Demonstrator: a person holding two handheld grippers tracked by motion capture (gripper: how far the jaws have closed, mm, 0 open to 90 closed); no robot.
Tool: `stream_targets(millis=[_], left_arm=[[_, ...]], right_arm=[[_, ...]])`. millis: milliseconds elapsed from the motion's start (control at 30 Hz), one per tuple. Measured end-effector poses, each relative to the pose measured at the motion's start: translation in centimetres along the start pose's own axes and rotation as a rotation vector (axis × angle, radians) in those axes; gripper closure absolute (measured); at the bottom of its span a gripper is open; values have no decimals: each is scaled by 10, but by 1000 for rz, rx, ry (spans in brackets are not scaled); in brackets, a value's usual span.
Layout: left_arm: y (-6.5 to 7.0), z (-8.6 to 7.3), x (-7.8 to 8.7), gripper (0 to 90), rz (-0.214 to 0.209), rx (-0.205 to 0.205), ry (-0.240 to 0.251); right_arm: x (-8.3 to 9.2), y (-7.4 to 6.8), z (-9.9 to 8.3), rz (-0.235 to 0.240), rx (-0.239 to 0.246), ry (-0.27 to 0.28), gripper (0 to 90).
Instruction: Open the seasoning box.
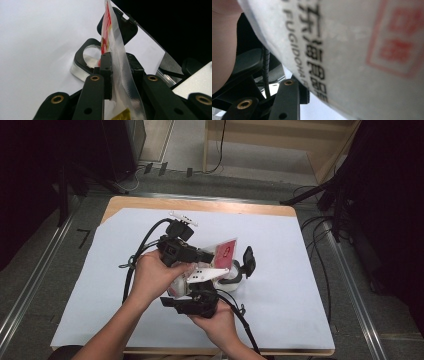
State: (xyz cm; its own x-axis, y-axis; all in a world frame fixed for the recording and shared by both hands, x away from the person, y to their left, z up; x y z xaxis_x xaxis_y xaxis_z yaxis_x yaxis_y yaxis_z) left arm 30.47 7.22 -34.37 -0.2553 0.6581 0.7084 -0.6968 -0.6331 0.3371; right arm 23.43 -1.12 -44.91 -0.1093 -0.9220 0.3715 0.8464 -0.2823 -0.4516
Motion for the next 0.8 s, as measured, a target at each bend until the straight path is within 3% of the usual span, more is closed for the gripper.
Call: stream_targets(millis=[567, 800], left_arm=[[0, 0, 0, 793, 3, -3, 1], [3, 2, 2, 788, 2, -11, 29]], right_arm=[[0, 0, 1, -2, -4, 1, 617], [3, 1, 4, -9, 8, 3, 621]])
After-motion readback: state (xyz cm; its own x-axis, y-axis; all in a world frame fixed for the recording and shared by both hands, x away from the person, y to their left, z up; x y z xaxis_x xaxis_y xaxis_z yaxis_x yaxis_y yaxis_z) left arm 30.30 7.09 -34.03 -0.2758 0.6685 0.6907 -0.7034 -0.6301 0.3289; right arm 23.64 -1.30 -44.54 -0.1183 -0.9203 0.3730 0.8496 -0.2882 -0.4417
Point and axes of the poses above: each handheld gripper's, and its own axes: x roughly backward along the jaws, z roughly out of its top, y roughly to its right, the point moved 2 cm from there along -x, roughly forward along the jaws, and after that the axes turned 4 degrees about z, right-handed, at the moved point
